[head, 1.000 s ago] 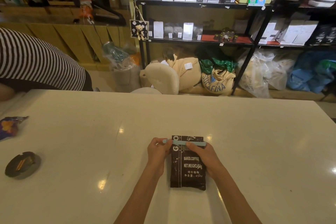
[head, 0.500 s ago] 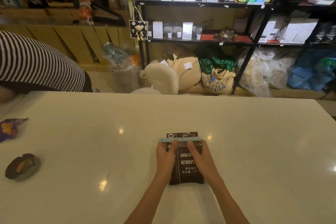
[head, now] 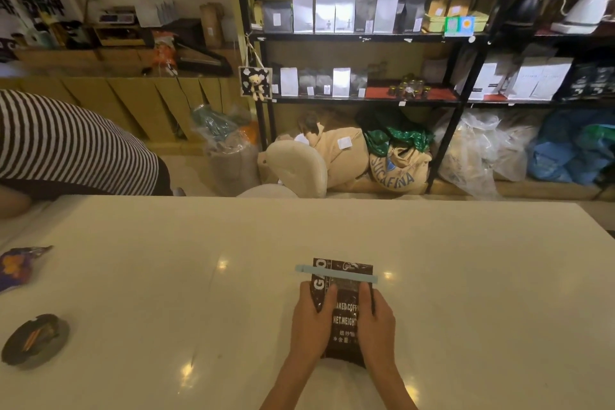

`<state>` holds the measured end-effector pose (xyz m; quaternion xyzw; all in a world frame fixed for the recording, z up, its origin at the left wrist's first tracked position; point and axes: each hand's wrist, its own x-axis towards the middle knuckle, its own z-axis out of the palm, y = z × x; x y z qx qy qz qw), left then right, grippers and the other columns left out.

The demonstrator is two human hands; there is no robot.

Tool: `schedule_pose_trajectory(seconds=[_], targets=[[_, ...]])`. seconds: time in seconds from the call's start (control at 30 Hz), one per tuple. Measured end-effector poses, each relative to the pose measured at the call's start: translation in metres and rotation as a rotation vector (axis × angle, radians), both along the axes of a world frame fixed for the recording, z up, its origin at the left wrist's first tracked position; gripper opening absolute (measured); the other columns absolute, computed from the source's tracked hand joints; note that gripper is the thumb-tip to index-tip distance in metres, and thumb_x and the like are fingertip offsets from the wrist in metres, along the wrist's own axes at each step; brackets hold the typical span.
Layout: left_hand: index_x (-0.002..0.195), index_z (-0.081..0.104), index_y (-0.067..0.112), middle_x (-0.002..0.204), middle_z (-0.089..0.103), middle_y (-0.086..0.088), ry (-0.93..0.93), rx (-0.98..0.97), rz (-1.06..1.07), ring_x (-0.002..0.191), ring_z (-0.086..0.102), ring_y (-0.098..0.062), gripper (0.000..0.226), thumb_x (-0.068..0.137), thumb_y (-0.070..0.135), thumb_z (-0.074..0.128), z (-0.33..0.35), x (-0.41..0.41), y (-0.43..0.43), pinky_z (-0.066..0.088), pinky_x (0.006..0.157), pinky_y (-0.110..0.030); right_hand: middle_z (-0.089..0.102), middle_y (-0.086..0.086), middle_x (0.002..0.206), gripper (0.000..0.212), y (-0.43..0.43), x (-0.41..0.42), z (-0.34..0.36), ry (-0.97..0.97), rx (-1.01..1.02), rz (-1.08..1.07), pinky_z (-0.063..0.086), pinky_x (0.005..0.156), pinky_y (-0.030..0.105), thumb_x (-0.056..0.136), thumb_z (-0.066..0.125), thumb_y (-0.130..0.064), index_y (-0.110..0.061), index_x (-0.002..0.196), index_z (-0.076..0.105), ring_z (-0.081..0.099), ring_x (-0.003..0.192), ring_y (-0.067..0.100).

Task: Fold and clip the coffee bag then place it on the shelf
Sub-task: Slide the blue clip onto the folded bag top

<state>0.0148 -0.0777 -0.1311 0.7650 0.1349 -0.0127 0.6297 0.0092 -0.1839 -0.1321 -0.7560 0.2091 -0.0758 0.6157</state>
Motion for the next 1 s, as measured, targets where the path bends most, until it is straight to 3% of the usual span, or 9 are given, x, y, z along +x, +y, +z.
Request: schedule_pose_trajectory(seconds=[0.07,0.13,0.27,0.4,0.53,0.7,0.83,1.0], targets=[[0.108,0.052,0.019,0.093,0.069,0.006,-0.03,0.063,0.009,0.081,0.068,-0.001,0.022,0.097,0.037,0.053,0.003,0.002,0.001,0.054,0.065,-0.016,0.073,-0.004,0.09,0.02,-0.003,-0.002,0.0,0.045,0.082,0.106,0.059,0.071,0.031,0.096,0.05,-0.042,-0.027,0.103,0.061,0.072,0.081,0.013],[0.108,0.052,0.018,0.092,0.068,0.008,-0.053,0.126,0.014,0.08,0.067,0.001,0.02,0.099,0.035,0.049,0.005,0.002,-0.001,0.051,0.06,-0.012,0.072,-0.01,0.094,0.026,-0.007,-0.005,-0.004,0.085,0.039,0.181,0.06,0.077,0.036,0.089,0.057,-0.051,-0.034,0.11,0.055,0.072,0.084,0.01],[0.105,0.052,0.018,0.087,0.069,0.006,-0.025,0.135,0.047,0.075,0.068,-0.003,0.024,0.101,0.038,0.041,0.003,-0.001,-0.013,0.054,0.061,-0.018,0.073,-0.008,0.08,0.028,-0.015,-0.005,-0.003,0.072,-0.147,0.098,0.061,0.069,0.034,0.088,0.054,-0.057,-0.031,0.093,0.062,0.07,0.072,0.007],[0.107,0.051,0.022,0.091,0.072,0.003,0.009,0.069,-0.022,0.078,0.071,-0.007,0.026,0.1,0.044,0.04,0.008,0.001,-0.025,0.058,0.067,-0.024,0.069,-0.004,0.069,0.032,-0.028,-0.002,0.004,0.002,-0.217,-0.008,0.06,0.062,0.036,0.097,0.044,-0.047,-0.028,0.079,0.061,0.068,0.064,0.008],[0.103,0.058,0.023,0.092,0.075,0.0,0.043,-0.025,-0.058,0.081,0.074,-0.011,0.037,0.095,0.056,0.043,0.012,0.005,-0.042,0.061,0.077,-0.037,0.069,-0.004,0.071,0.033,-0.049,0.0,0.017,-0.07,-0.168,-0.06,0.053,0.056,0.027,0.101,0.04,-0.037,-0.023,0.083,0.066,0.067,0.066,0.009],[0.091,0.063,0.017,0.079,0.073,0.0,-0.042,0.066,-0.003,0.068,0.069,-0.002,0.039,0.098,0.047,0.04,0.012,0.0,-0.066,0.057,0.061,-0.021,0.069,-0.005,0.071,0.036,-0.064,-0.003,0.006,-0.055,-0.115,-0.092,0.049,0.053,0.018,0.103,0.036,-0.031,-0.018,0.089,0.066,0.066,0.066,0.007],[0.085,0.061,0.017,0.071,0.07,-0.004,-0.061,0.12,0.004,0.065,0.069,-0.014,0.038,0.098,0.045,0.039,-0.003,-0.004,-0.07,0.059,0.061,-0.042,0.068,-0.006,0.071,0.033,-0.069,-0.008,-0.01,-0.07,-0.08,-0.061,0.048,0.05,0.009,0.103,0.034,-0.026,-0.015,0.096,0.065,0.067,0.062,0.002],[0.092,0.063,0.02,0.08,0.073,-0.003,-0.052,0.095,0.008,0.076,0.072,-0.017,0.034,0.102,0.041,0.038,-0.008,-0.001,-0.07,0.059,0.07,-0.047,0.068,0.001,0.068,0.036,-0.073,-0.003,-0.019,-0.08,-0.073,-0.016,0.054,0.052,0.023,0.103,0.034,-0.032,-0.017,0.084,0.061,0.066,0.06,0.003]])
